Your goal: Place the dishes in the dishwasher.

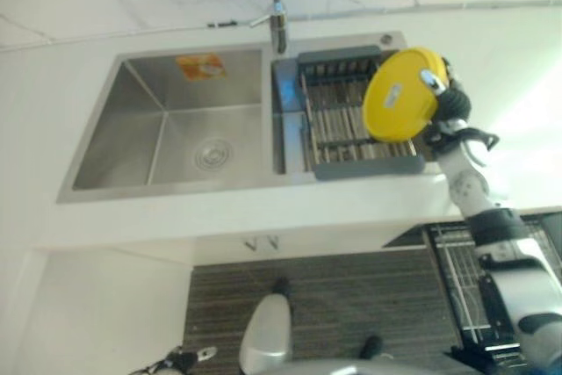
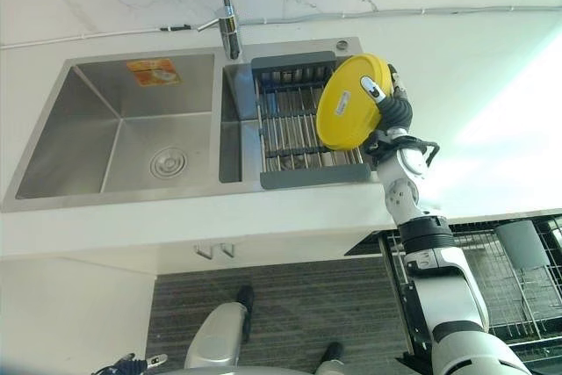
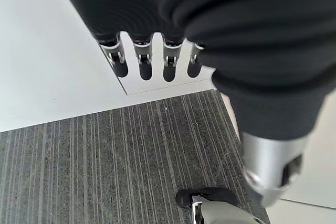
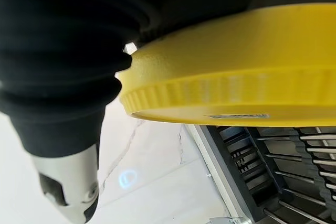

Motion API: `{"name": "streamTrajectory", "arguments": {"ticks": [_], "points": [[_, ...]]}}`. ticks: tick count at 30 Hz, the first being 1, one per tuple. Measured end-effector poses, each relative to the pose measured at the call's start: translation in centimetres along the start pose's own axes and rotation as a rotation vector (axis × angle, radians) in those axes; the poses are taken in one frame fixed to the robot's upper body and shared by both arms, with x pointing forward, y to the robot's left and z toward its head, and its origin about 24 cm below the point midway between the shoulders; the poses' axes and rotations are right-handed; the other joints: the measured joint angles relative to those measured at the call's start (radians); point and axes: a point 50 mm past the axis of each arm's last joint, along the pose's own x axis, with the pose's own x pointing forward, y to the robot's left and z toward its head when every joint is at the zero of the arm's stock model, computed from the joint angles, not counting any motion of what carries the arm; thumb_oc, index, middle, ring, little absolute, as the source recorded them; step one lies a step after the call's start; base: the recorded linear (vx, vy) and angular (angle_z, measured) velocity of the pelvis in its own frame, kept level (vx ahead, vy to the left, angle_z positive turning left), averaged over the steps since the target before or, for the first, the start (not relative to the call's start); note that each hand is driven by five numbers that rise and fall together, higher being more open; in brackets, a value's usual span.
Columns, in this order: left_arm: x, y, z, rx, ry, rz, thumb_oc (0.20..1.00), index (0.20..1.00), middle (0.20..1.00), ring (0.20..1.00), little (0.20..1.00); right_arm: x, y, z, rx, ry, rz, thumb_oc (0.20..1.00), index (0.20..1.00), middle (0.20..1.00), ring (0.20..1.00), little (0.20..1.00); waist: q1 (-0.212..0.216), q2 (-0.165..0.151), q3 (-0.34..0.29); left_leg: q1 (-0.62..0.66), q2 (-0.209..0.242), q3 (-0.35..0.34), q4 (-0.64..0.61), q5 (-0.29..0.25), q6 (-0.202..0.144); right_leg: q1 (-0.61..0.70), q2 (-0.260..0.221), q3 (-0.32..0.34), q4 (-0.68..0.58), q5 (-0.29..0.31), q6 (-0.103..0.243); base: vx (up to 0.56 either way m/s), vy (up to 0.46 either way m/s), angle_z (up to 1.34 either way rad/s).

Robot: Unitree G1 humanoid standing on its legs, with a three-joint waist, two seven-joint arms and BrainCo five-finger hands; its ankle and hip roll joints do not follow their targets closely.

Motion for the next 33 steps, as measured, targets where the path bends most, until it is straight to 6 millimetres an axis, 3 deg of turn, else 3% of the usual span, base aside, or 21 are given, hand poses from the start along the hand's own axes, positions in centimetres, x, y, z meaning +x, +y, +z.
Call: {"name": "streamTrajectory", "arguments": {"ticks": [13, 17, 18, 19, 20, 25, 27, 33], "points": [[0.0, 0.0, 0.1, -0.001, -0.007, 0.001, 1.000, 1.000, 1.000, 1.000, 1.000, -0.1, 0.6, -0.9, 0.026, 0.018, 0.009, 1.000, 1.000, 1.000, 1.000, 1.000, -0.002, 0.002, -0.002, -0.029, 0.001, 0.024, 0.032, -0.008, 0.011, -0.034, -0.015, 0.020, 0.022, 0.001, 0.001, 0.00, 0.001, -0.03], [0.0, 0.0, 0.1, -0.001, -0.009, 0.009, 1.000, 1.000, 1.000, 1.000, 1.000, -0.1, -0.1, -1.7, 0.018, 0.051, -0.022, 1.000, 1.000, 1.000, 1.000, 1.000, 0.000, 0.001, -0.003, -0.031, 0.000, 0.024, 0.033, -0.008, 0.012, -0.036, -0.016, 0.020, 0.024, 0.001, 0.001, 0.00, 0.000, 0.00], [0.0, 0.0, 0.1, -0.001, -0.010, 0.009, 1.000, 1.000, 1.000, 1.000, 1.000, -0.1, -0.3, -1.8, 0.016, 0.057, -0.028, 0.715, 0.715, 0.715, 0.715, 0.715, 0.001, 0.001, -0.003, -0.031, 0.000, 0.024, 0.033, -0.008, 0.012, -0.036, -0.016, 0.020, 0.024, 0.001, 0.001, 0.00, 0.000, 0.00], [0.0, 0.0, 0.1, -0.002, -0.010, 0.009, 1.000, 1.000, 1.000, 1.000, 1.000, -0.1, -0.4, -1.9, 0.015, 0.062, -0.034, 0.344, 0.344, 0.344, 0.344, 0.344, 0.000, 0.001, -0.004, -0.031, 0.000, 0.025, 0.033, -0.008, 0.012, -0.036, -0.016, 0.020, 0.024, 0.001, 0.001, 0.00, 0.000, 0.00], [0.0, 0.0, 0.2, -0.002, -0.011, 0.009, 1.000, 1.000, 1.000, 1.000, 1.000, -0.2, -0.5, -2.1, 0.013, 0.067, -0.039, 0.200, 0.200, 0.200, 0.200, 0.200, 0.000, 0.001, -0.005, -0.031, 0.000, 0.025, 0.033, -0.008, 0.012, -0.036, -0.016, 0.020, 0.024, 0.001, 0.001, 0.00, 0.000, 0.00], [0.0, 0.0, 0.2, -0.002, -0.010, 0.009, 1.000, 1.000, 1.000, 1.000, 1.000, -0.2, -1.0, -2.2, -0.045, 0.064, -0.078, 0.200, 0.200, 0.200, 0.200, 0.200, -0.001, 0.001, -0.005, -0.031, 0.000, 0.024, 0.033, -0.008, 0.012, -0.036, -0.016, 0.020, 0.024, 0.001, 0.001, 0.00, 0.000, 0.00], [0.0, 0.0, 0.2, -0.002, -0.011, 0.010, 1.000, 1.000, 1.000, 1.000, 1.000, -0.3, -1.1, -3.2, -0.071, 0.101, -0.076, 0.200, 0.200, 0.200, 0.200, 0.200, -0.003, 0.001, -0.005, -0.032, 0.001, 0.025, 0.033, -0.008, 0.012, -0.038, -0.016, 0.021, 0.024, 0.001, 0.001, 0.00, 0.000, 0.00], [0.0, 0.1, 0.3, -0.004, -0.012, 0.010, 1.000, 1.000, 1.000, 1.000, 1.000, -0.3, -1.1, -3.0, -0.087, 0.078, -0.072, 0.200, 0.200, 0.200, 0.200, 0.200, -0.002, 0.002, -0.007, -0.046, 0.001, 0.025, 0.038, -0.008, 0.013, -0.052, -0.016, 0.020, 0.024, 0.001, 0.001, 0.00, 0.000, 0.00]]}}
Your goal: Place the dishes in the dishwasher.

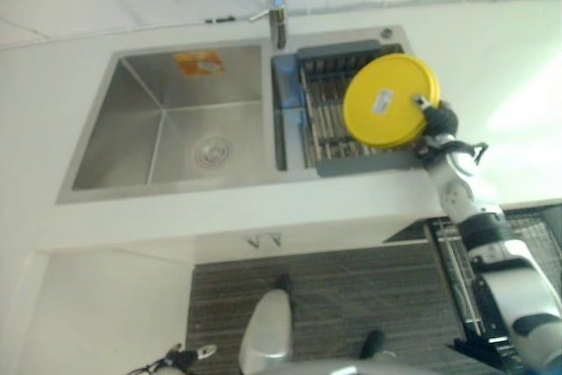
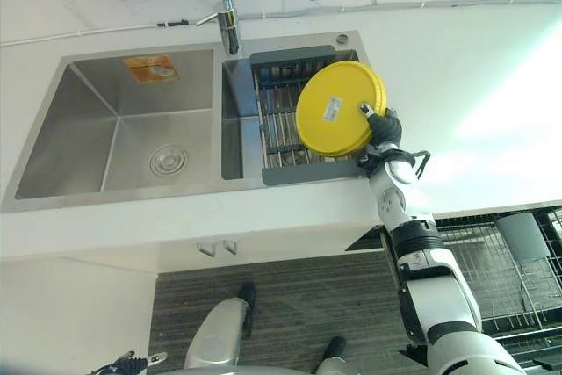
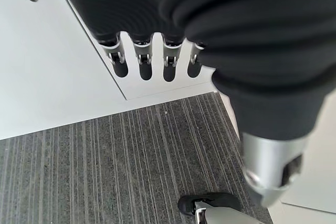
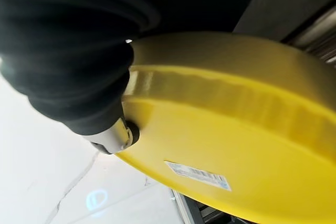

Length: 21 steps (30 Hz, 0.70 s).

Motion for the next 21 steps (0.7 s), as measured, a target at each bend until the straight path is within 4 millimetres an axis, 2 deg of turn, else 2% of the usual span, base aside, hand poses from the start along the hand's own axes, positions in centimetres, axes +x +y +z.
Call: {"name": "streamTrajectory", "arguments": {"ticks": [7, 9, 12, 17, 19, 21], "points": [[0.0, -0.1, 0.5, 0.039, -0.034, 0.012, 1.000, 1.000, 1.000, 1.000, 1.000, -0.5, 0.4, 0.5, -0.009, -0.076, 0.023, 0.200, 0.200, 0.200, 0.200, 0.200, -0.006, 0.000, 0.000, 0.005, 0.003, 0.007, -0.006, 0.000, 0.000, -0.006, 0.000, 0.005, 0.000, 0.000, 0.000, -0.04, -0.018, -0.05], [-0.2, -0.6, 0.9, 0.115, -0.076, 0.025, 1.000, 1.000, 1.000, 1.000, 1.000, -2.1, 2.6, 0.6, 0.052, -0.133, 0.114, 0.200, 0.200, 0.200, 0.200, 0.200, -0.029, -0.001, -0.001, 0.036, 0.015, 0.039, -0.016, 0.003, 0.003, -0.012, 0.000, 0.042, 0.002, 0.011, 0.017, -0.11, -0.035, -0.44], [-0.3, -0.6, 1.7, 0.117, -0.112, 0.046, 1.000, 1.000, 1.000, 1.000, 1.000, -2.6, 4.4, 0.9, 0.073, -0.164, 0.173, 0.200, 0.200, 0.200, 0.200, 0.200, -0.079, -0.006, -0.004, 0.075, 0.033, 0.067, -0.038, 0.007, -0.004, -0.006, 0.010, 0.072, 0.004, 0.012, 0.019, -0.09, -0.055, -0.37], [-0.3, -0.5, 1.1, 0.138, -0.095, 0.082, 1.000, 1.000, 1.000, 1.000, 1.000, -4.4, 6.0, 2.6, 0.105, -0.259, 0.248, 0.200, 0.200, 0.200, 0.200, 0.200, -0.148, -0.069, -0.047, 0.171, 0.063, 0.142, -0.130, 0.043, -0.025, -0.011, 0.028, 0.143, 0.009, 0.012, 0.014, -0.10, -0.090, -0.41], [-0.2, -0.5, 1.2, 0.151, -0.088, 0.100, 1.000, 1.000, 1.000, 1.000, 1.000, -5.4, 6.1, 3.5, 0.104, -0.295, 0.268, 0.200, 0.200, 0.200, 0.200, 0.200, -0.195, -0.091, -0.072, 0.227, 0.070, 0.173, -0.194, 0.072, -0.036, -0.019, 0.038, 0.175, 0.022, 0.006, 0.002, -0.07, -0.097, -0.52], [-0.3, -0.9, 1.8, 0.204, -0.111, 0.098, 1.000, 1.000, 1.000, 1.000, 1.000, -5.6, 5.7, 4.2, 0.116, -0.325, 0.258, 0.200, 0.200, 0.200, 0.200, 0.200, -0.253, -0.096, -0.103, 0.271, 0.074, 0.197, -0.248, 0.096, -0.046, -0.021, 0.048, 0.198, 0.027, 0.004, -0.002, -0.07, -0.107, -0.41]]}}
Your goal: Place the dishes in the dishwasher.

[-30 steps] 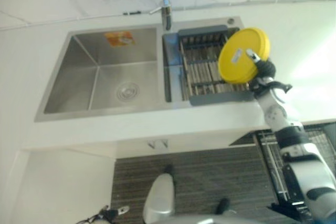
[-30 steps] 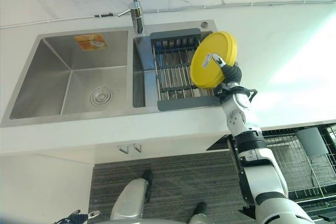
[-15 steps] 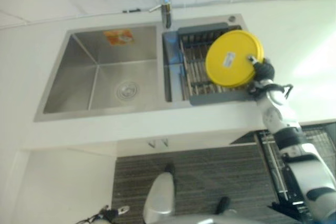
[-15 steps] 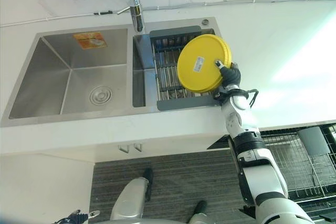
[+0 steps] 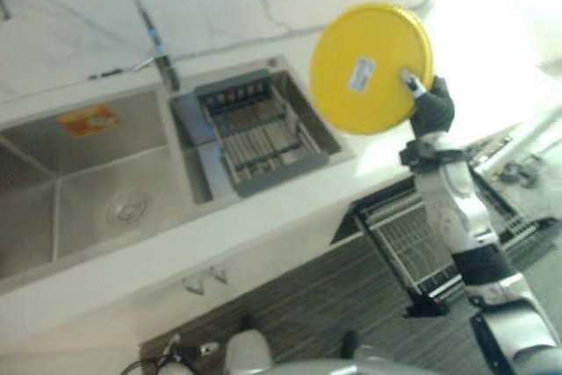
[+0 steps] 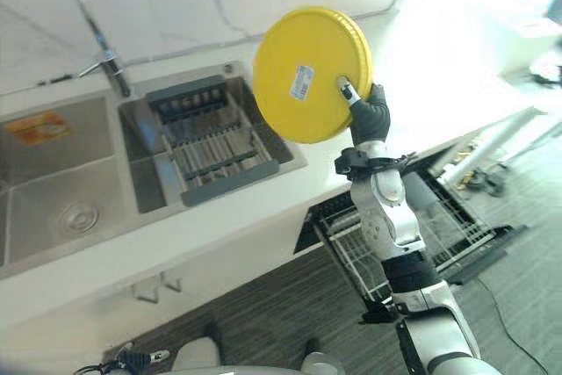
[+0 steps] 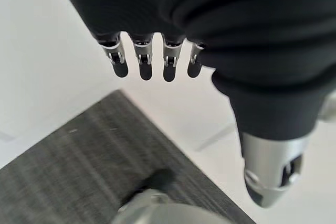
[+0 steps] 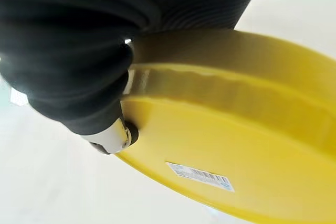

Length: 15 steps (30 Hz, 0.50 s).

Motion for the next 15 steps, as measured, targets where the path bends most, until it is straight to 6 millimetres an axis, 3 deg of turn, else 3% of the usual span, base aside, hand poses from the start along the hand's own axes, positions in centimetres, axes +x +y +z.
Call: {"name": "streamTrajectory", "arguments": {"ticks": [3, 4, 7, 10, 15], "points": [[-0.3, -1.1, 0.5, 0.067, -0.031, -0.026, 1.000, 1.000, 1.000, 1.000, 1.000, -1.2, -1.4, 1.4, -0.005, -0.041, -0.056, 0.200, 0.200, 0.200, 0.200, 0.200, -0.036, 0.014, -0.041, 0.069, 0.012, 0.053, -0.060, 0.023, -0.010, 0.002, 0.024, 0.054, 0.003, 0.001, -0.007, -0.05, -0.065, -0.52], [-0.3, -1.6, 1.2, 0.077, -0.051, -0.037, 1.000, 1.000, 1.000, 1.000, 1.000, -1.8, -2.3, 2.1, -0.014, -0.058, -0.088, 0.200, 0.200, 0.200, 0.200, 0.200, -0.070, 0.025, -0.051, 0.085, 0.016, 0.062, -0.076, 0.032, -0.016, 0.002, 0.032, 0.063, 0.004, 0.001, -0.008, -0.06, -0.079, -0.40], [-0.6, -2.6, 0.9, 0.142, -0.042, -0.062, 1.000, 1.000, 1.000, 1.000, 1.000, -4.0, -4.9, 3.2, -0.066, -0.056, -0.176, 0.200, 0.200, 0.200, 0.200, 0.200, -0.107, 0.054, -0.068, 0.119, 0.023, 0.096, -0.103, 0.037, -0.021, -0.004, 0.043, 0.103, 0.003, 0.002, -0.013, -0.04, -0.074, -0.41], [-0.9, -3.3, 0.1, 0.206, -0.039, -0.085, 1.000, 1.000, 1.000, 1.000, 1.000, -6.5, -8.1, 3.7, -0.083, -0.036, -0.320, 0.200, 0.200, 0.200, 0.200, 0.200, -0.154, 0.075, -0.079, 0.149, 0.026, 0.142, -0.150, 0.053, -0.026, -0.023, 0.047, 0.135, -0.001, 0.000, -0.002, 0.00, -0.074, -0.37], [-0.9, -3.3, 0.5, 0.227, -0.060, -0.094, 1.000, 1.000, 1.000, 1.000, 1.000, -9.6, -10.6, 3.4, -0.100, 0.019, -0.441, 0.200, 0.200, 0.200, 0.200, 0.200, -0.194, 0.086, -0.083, 0.153, 0.027, 0.190, -0.163, 0.058, -0.027, -0.055, 0.050, 0.160, -0.002, 0.010, 0.000, 0.00, -0.094, -0.26]]}}
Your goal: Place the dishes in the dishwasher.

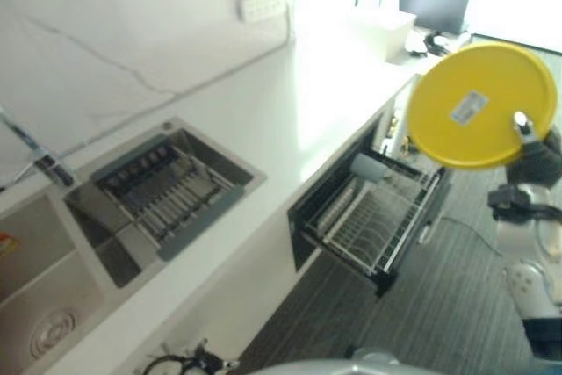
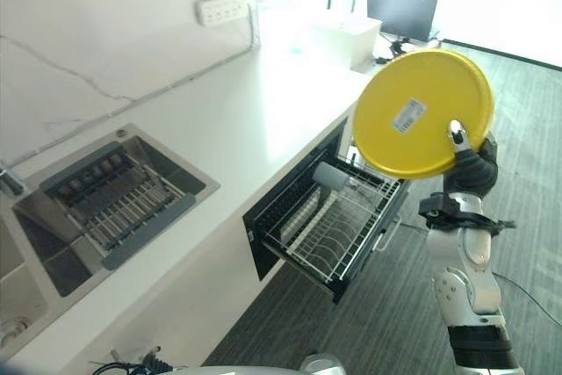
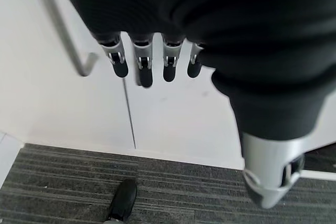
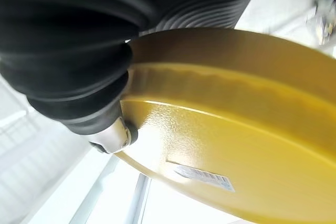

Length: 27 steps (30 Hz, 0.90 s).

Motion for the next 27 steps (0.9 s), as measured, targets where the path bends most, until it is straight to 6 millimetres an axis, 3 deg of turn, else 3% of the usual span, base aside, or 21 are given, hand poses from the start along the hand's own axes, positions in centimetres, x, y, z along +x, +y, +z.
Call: {"name": "streamTrajectory", "arguments": {"ticks": [6, 9, 11, 14, 17, 18, 19, 22, 25, 27], "points": [[-0.2, -0.9, 1.9, 0.069, -0.102, -0.057, 1.000, 1.000, 1.000, 1.000, 1.000, -0.6, -0.5, -1.1, 0.011, 0.045, -0.010, 0.200, 0.200, 0.200, 0.200, 0.200, -0.007, 0.021, 0.030, -0.026, -0.003, 0.001, 0.000, 0.000, 0.000, -0.012, -0.001, 0.001, -0.029, 0.019, 0.003, -0.02, -0.091, -0.02], [-0.4, -1.4, 2.5, 0.075, -0.124, -0.081, 1.000, 1.000, 1.000, 1.000, 1.000, -0.4, -1.4, -2.2, 0.004, 0.076, -0.059, 0.200, 0.200, 0.200, 0.200, 0.200, -0.002, 0.029, 0.072, -0.047, -0.006, 0.000, 0.000, 0.000, 0.000, -0.034, -0.006, 0.001, -0.027, 0.021, 0.005, -0.04, -0.047, 0.00], [-0.3, -1.0, 4.0, 0.083, -0.168, -0.081, 1.000, 1.000, 1.000, 1.000, 1.000, 0.4, -1.5, -2.5, 0.005, 0.078, -0.076, 0.200, 0.200, 0.200, 0.200, 0.200, 0.009, 0.035, 0.151, -0.072, -0.013, -0.003, 0.013, 0.001, 0.006, -0.052, -0.009, 0.001, -0.024, 0.043, -0.006, -0.09, -0.020, 0.00], [-0.2, 0.5, 7.6, 0.089, -0.268, -0.064, 1.000, 1.000, 1.000, 1.000, 1.000, 3.2, 0.5, -2.1, 0.036, 0.043, -0.030, 0.200, 0.200, 0.200, 0.200, 0.200, 0.038, 0.030, 0.285, -0.146, -0.014, -0.025, 0.059, -0.002, 0.016, -0.112, -0.015, 0.001, 0.007, 0.057, -0.009, -0.04, 0.000, 0.06], [-0.1, 2.7, 9.5, 0.164, -0.347, -0.004, 1.000, 1.000, 1.000, 1.000, 1.000, 5.2, 2.5, -1.7, 0.030, 0.022, 0.021, 0.200, 0.200, 0.200, 0.200, 0.200, 0.074, 0.026, 0.354, -0.175, -0.022, -0.044, 0.070, -0.006, 0.021, -0.131, -0.027, -0.006, 0.012, 0.057, -0.008, -0.10, 0.044, 0.12], [-0.4, 4.8, 12.1, 0.248, -0.444, 0.060, 1.000, 1.000, 1.000, 1.000, 1.000, 7.1, 2.8, 0.0, -0.034, -0.031, 0.042, 0.200, 0.200, 0.200, 0.200, 0.200, 0.084, 0.027, 0.404, -0.236, -0.024, -0.063, 0.122, -0.016, 0.036, -0.186, -0.042, -0.007, 0.053, 0.057, -0.007, -0.05, 0.133, 0.18], [-1.1, 6.3, 15.4, 0.289, -0.543, 0.111, 1.000, 1.000, 1.000, 1.000, 1.000, 9.7, 1.7, 1.5, -0.134, -0.037, -0.006, 0.200, 0.200, 0.200, 0.200, 0.200, 0.092, 0.039, 0.468, -0.266, -0.039, -0.084, 0.148, -0.024, 0.046, -0.213, -0.057, -0.005, 0.081, 0.057, -0.005, -0.03, 0.133, 0.15], [-1.1, 6.2, 15.4, 0.305, -0.548, 0.107, 1.000, 1.000, 1.000, 1.000, 1.000, 10.0, 0.7, 0.8, -0.228, 0.030, -0.039, 0.200, 0.200, 0.200, 0.200, 0.200, 0.102, 0.046, 0.470, -0.266, -0.053, -0.087, 0.148, -0.028, 0.053, -0.212, -0.074, -0.005, 0.080, 0.060, 0.002, -0.03, 0.080, 0.06], [-0.6, 5.8, 13.6, 0.284, -0.487, 0.091, 1.000, 1.000, 1.000, 1.000, 1.000, 9.9, 1.1, 1.1, -0.390, 0.058, 0.023, 0.200, 0.200, 0.200, 0.200, 0.200, 0.111, 0.044, 0.470, -0.264, -0.054, -0.095, 0.149, -0.027, 0.054, -0.205, -0.076, -0.009, 0.081, 0.063, 0.004, -0.02, 0.002, 0.07], [-0.5, 6.0, 13.2, 0.279, -0.469, 0.089, 1.000, 1.000, 1.000, 1.000, 1.000, 10.6, -0.6, 1.0, -0.565, 0.141, -0.011, 0.200, 0.200, 0.200, 0.200, 0.200, 0.119, 0.038, 0.470, -0.272, -0.050, -0.111, 0.158, -0.027, 0.053, -0.201, -0.075, -0.024, 0.084, 0.063, 0.004, -0.03, -0.018, 0.15]]}}
